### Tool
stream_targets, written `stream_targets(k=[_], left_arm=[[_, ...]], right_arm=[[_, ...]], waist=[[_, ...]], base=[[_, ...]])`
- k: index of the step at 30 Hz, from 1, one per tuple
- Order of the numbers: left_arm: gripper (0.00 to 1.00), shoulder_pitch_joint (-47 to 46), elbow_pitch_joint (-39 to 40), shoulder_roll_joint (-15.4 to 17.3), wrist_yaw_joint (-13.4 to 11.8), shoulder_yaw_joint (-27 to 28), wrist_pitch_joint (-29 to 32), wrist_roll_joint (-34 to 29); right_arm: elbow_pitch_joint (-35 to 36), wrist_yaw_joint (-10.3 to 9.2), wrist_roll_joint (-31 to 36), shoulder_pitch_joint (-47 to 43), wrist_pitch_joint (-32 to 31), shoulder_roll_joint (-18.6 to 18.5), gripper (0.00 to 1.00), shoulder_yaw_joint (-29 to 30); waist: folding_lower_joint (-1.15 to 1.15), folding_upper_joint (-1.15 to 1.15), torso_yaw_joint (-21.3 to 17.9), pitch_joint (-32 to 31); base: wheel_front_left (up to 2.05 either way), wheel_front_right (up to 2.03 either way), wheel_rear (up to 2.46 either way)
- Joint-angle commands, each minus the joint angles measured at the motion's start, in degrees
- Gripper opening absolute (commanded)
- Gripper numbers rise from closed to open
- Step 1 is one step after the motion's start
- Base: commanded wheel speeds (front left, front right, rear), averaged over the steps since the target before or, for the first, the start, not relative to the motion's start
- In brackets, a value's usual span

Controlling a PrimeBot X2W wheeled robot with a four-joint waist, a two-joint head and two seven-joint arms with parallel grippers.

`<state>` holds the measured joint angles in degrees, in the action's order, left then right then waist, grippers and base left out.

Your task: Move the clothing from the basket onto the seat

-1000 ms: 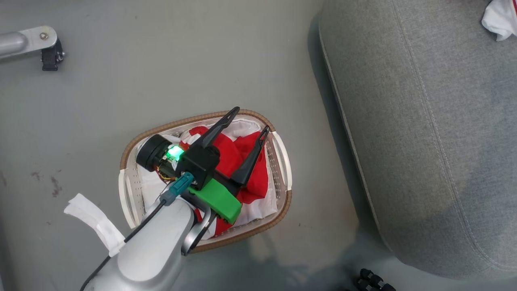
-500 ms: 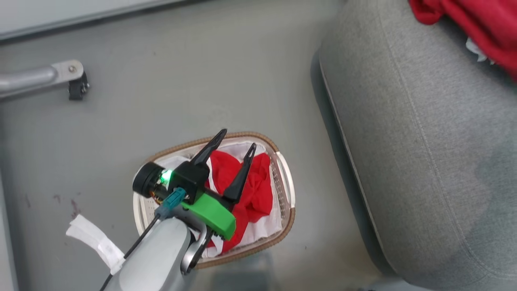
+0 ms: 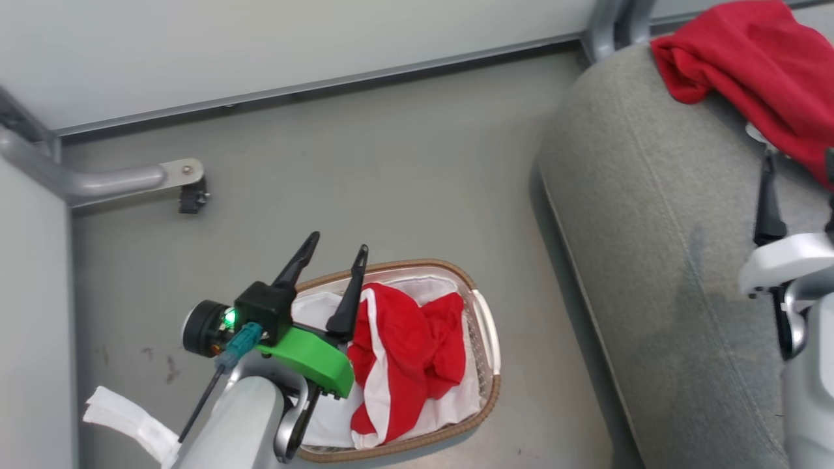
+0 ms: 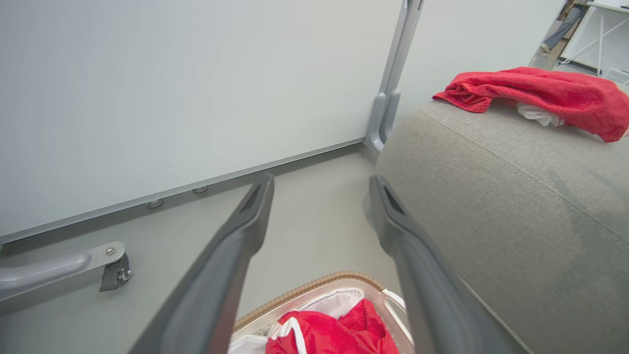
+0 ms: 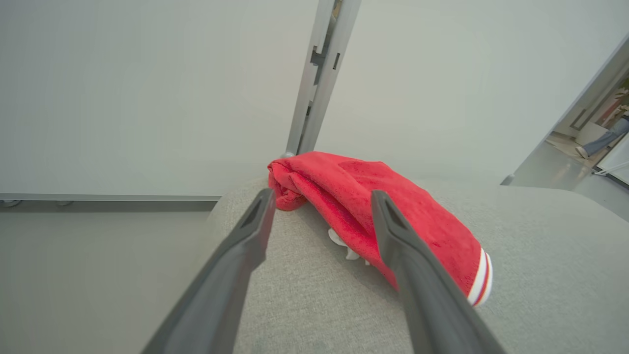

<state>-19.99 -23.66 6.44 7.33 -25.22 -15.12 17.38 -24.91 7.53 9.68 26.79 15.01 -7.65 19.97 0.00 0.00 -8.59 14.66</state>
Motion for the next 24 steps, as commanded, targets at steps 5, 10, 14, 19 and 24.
stream_targets(k=[5,10,14,19,24], left_arm=[[1.00,2.20,-0.68,-0.41,0.17,5.80,-0.05,-2.11],[1.00,3.73,-1.67,-0.88,-0.52,11.86,-0.05,-3.12],[1.00,5.41,-2.17,-1.16,-0.64,16.27,-0.05,-4.07],[1.00,8.66,-2.05,-1.87,-0.50,21.20,-0.05,-4.98],[1.00,12.30,-1.65,-2.69,-0.28,24.42,-0.05,-5.77]], right_arm=[[0.45,-0.08,-2.64,-1.48,0.18,1.55,1.00,-4.95],[0.03,-0.08,-4.28,-3.11,0.19,3.12,1.00,-8.20],[-0.15,-0.08,-5.72,-5.27,0.18,4.08,1.00,-9.48],[0.09,-0.08,-6.25,-8.61,0.18,4.46,1.00,-10.98],[0.31,-0.08,-7.00,-11.75,0.19,4.60,1.00,-11.77]], waist=[[0.00,0.00,5.01,-3.02],[0.00,0.00,6.76,-4.52],[0.00,0.00,7.76,-5.91],[0.00,0.00,8.25,-7.71],[0.00,0.00,7.99,-9.06]], base=[[0.00,0.00,0.00],[0.00,0.00,0.00],[0.00,0.00,0.00],[0.00,0.00,0.00],[0.00,0.00,0.00]])
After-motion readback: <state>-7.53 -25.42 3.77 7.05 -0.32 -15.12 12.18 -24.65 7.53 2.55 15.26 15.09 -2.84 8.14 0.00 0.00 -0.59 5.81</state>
